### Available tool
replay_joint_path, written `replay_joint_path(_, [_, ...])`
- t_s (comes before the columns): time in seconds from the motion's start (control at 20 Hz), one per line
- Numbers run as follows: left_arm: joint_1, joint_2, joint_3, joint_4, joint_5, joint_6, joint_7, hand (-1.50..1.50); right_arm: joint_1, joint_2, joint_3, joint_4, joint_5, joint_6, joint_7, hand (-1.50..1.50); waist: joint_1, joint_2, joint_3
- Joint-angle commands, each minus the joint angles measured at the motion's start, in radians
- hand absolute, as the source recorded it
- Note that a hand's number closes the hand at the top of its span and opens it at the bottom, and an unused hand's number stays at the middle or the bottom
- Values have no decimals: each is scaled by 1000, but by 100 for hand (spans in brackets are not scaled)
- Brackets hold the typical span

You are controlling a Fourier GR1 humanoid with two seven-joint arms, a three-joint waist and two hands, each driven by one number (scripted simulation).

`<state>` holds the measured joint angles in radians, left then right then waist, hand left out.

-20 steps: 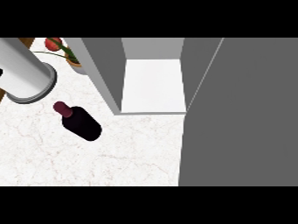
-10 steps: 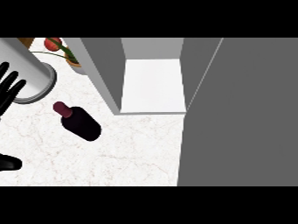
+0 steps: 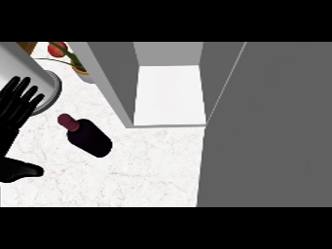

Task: Pick up the wine, place it into the cabinet and close the cabinet

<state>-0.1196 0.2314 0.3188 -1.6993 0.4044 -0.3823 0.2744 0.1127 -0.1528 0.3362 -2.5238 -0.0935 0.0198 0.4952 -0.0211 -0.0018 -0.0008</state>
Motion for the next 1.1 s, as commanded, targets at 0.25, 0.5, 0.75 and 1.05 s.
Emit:
replay_joint_path(0.25, [-89,-28,-40,189,-138,39,-109,-150,60,-26,15,-267,-47,-7,102,-150,-5,-1,0])
replay_joint_path(0.5, [-64,-35,-42,342,-215,10,-271,-150,83,-44,-5,-261,-51,8,87,-150,-4,0,0])
replay_joint_path(0.75, [-131,33,-1,556,-220,-52,-366,-150,27,-24,-36,-226,-71,-22,106,-150,-3,4,-1])
replay_joint_path(1.05, [-171,9,-30,670,-273,-42,-462,-150,60,-36,-30,-237,-72,-1,66,-150,-9,3,0])
